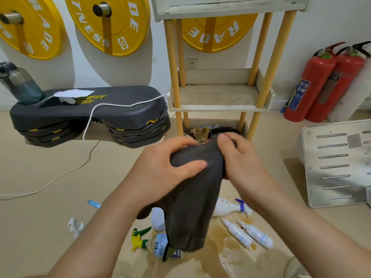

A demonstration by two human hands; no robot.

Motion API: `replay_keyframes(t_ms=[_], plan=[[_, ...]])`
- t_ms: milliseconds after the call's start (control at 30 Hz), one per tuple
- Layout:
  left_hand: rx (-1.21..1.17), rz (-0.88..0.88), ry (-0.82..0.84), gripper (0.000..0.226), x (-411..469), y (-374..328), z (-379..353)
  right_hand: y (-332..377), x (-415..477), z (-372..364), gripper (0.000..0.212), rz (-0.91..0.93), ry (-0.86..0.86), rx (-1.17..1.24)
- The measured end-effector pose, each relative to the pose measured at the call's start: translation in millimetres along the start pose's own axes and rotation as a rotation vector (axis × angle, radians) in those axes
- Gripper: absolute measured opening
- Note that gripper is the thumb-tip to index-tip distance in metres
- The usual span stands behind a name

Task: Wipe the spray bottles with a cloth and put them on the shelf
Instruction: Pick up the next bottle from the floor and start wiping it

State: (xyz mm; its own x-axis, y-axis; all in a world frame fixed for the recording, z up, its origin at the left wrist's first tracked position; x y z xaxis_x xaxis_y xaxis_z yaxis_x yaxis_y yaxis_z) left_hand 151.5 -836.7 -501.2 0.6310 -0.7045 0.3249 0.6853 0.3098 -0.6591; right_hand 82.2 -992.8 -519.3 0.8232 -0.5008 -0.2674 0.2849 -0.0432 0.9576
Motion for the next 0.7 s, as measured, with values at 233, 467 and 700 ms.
replay_keyframes(t_ms=[233,467,700], plan=[[-0.537,0.202,-0.498,0.031,-5,7,9,3,-6,-6,0.025,-0.346,0.335,0.709],[-0.03,0.03,-0.126,0.015,-8,-1,-10,-3,-17,-14,0.016,-0.173,0.243,-0.023],[0.618,-0.334,0.052,0.044,-13,-24,-50,-18,-13,-21,0.03,-0.403,0.25,0.661]])
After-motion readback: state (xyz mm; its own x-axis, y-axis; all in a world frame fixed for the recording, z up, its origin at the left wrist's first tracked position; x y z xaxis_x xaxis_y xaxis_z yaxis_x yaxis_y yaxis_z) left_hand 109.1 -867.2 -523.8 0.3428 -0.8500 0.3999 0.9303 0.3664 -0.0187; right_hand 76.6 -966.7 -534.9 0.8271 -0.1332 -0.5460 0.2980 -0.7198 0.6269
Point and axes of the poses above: each hand's wrist, its own x-axis towards the middle knuckle, its own z-axis out of the back of the hand, y = z × x, the point moved 2 cm from there along x, towards the middle knuckle, and after that the axes turned 13 degrees about -z, right-handed, at the moved point
